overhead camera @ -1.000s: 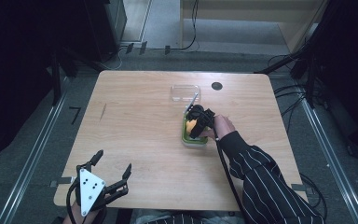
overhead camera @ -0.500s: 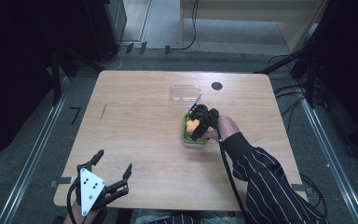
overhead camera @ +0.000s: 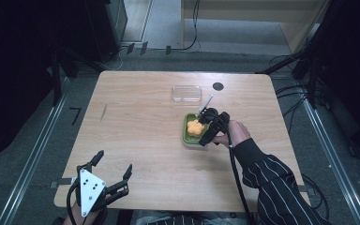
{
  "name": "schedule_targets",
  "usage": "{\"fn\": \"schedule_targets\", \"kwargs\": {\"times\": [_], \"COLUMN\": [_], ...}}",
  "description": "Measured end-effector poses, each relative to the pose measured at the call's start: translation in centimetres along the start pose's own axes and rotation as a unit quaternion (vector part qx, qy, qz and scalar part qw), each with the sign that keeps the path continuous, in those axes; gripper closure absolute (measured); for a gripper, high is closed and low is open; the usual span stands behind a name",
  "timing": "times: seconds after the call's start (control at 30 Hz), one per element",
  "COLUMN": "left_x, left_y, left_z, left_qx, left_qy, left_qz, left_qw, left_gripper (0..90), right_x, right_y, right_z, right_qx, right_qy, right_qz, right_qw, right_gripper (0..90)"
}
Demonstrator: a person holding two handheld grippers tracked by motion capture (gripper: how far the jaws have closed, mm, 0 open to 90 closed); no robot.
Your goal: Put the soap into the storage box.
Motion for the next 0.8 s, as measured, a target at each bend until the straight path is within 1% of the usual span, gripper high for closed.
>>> {"fn": "schedule_targets", "kwargs": {"times": [0.43, 0.6, 0.8], "left_x": [0.0, 0.0, 0.0], "left_y": [0.0, 0.0, 0.0], "left_z": [0.0, 0.0, 0.0], "left_qx": [0.000, -0.001, 0.000], "left_qy": [0.000, 0.000, 0.001], "left_qz": [-0.001, 0.000, 0.001], "left_qw": [1.0000, 1.0000, 1.0000], "left_gripper": [13.0, 13.0, 13.0], "right_x": [3.5, 5.3, 7.5], "right_y": [0.6, 1.0, 1.4], "right_z": [-0.5, -0.7, -0.4], "right_qx": [0.011, 0.011, 0.012], "right_qy": [0.016, 0.027, 0.036], "right_qz": [0.003, 0.008, 0.010], "right_qw": [0.9998, 0.9995, 0.9992], "right_gripper": [5.2, 5.2, 5.2]}}
Point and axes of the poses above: each handheld gripper's, and its own axes: z roughly forward along the jaws, x roughly out of its underside, y roughly to its left, the point moved 9 cm from there along z, roughly forward along the jaws, and after that the axes turned 3 degrees about y, right-handed, at the moved point
